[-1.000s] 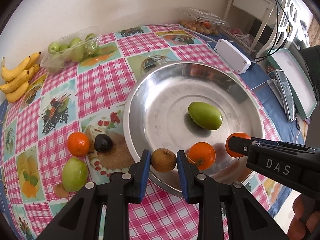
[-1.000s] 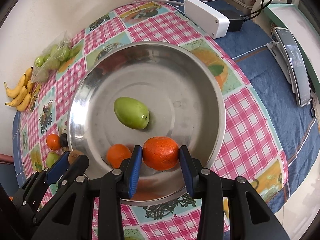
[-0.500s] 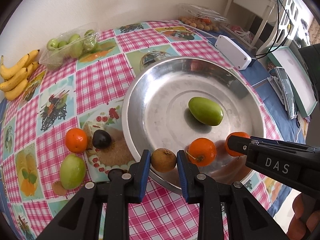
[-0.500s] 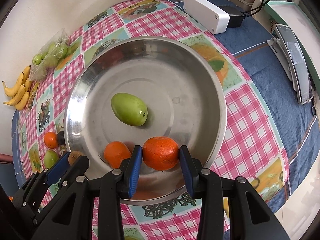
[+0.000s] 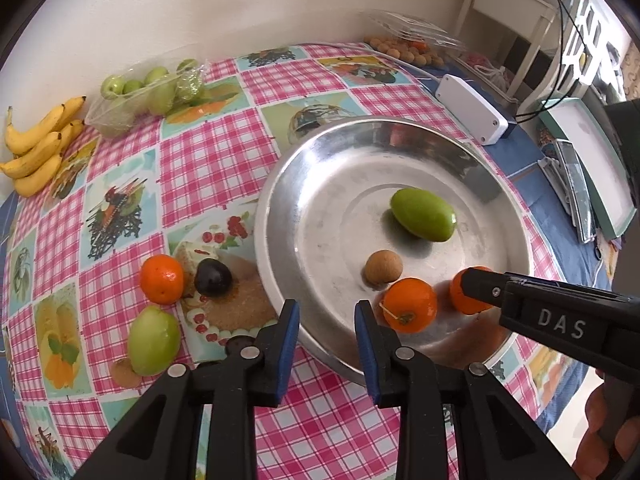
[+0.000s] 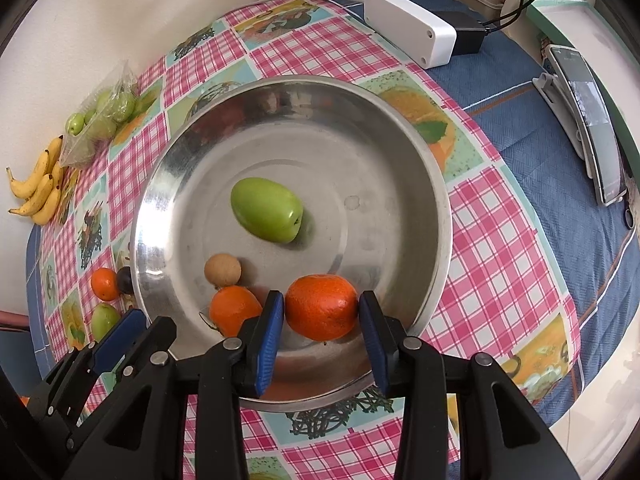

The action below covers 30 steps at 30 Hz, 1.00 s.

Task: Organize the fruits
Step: 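Open the left tool to drop the kiwi into the bowl while the right tool holds the orange above it, then open the right tool to release the orange into the steel bowl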

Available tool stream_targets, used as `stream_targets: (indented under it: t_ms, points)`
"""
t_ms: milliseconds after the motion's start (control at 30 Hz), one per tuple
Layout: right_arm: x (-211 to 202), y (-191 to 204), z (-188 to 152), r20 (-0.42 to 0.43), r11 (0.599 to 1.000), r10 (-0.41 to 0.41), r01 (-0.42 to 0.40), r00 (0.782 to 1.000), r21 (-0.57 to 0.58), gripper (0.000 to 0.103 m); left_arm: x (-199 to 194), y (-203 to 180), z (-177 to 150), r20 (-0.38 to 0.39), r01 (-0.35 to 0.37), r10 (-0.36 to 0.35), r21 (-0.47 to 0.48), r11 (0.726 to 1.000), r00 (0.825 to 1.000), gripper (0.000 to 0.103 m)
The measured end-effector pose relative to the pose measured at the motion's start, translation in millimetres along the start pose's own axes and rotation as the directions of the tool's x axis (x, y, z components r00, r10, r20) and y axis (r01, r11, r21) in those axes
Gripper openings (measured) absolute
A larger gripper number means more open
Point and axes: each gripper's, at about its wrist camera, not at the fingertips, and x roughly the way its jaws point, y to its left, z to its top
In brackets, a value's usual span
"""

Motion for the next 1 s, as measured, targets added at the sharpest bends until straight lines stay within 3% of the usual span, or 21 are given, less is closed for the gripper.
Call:
stream_targets:
  t_ms: [367, 500, 567, 700, 967, 1000]
  points:
    - [-6, 5, 0, 0.031, 1.0, 0.003, -0.003, 1.0, -0.026, 0.041, -7, 37, 0, -0.011, -0.078, 0.077, -0.142, 0.987, 0.997, 0.033]
    - [-6, 10, 0, 0.041, 0.999, 0.001, 0.001, 0.999, -0.047, 0.041, -11, 58, 0, -0.008, -0.108, 0.109, -0.216, 0.97, 0.994, 0.054]
    - [-7, 14, 0, 0.049, 0.998, 0.003, 0.0, 0.999, -0.062, 0.041, -13, 67, -1, -0.008, -0.121, 0.123, -0.245, 0.962, 0.992, 0.059]
    - [-7, 22, 0, 0.063, 0.995, 0.008, -0.002, 0.998, -0.095, 0.061, -12, 87, -4, -0.023, -0.14, 0.14, -0.317, 0.938, 0.99, 0.069]
    - [2, 29, 2, 0.065, 0.991, -0.004, 0.013, 0.998, -0.131, 0.069, -4, 111, -13, -0.063, -0.185, 0.174, -0.392, 0.901, 0.983, 0.087]
    - [3, 30, 2, 0.065, 0.991, -0.004, 0.013, 0.998, -0.133, 0.077, -3, 113, -14, -0.067, -0.19, 0.178, -0.395, 0.899, 0.982, 0.091]
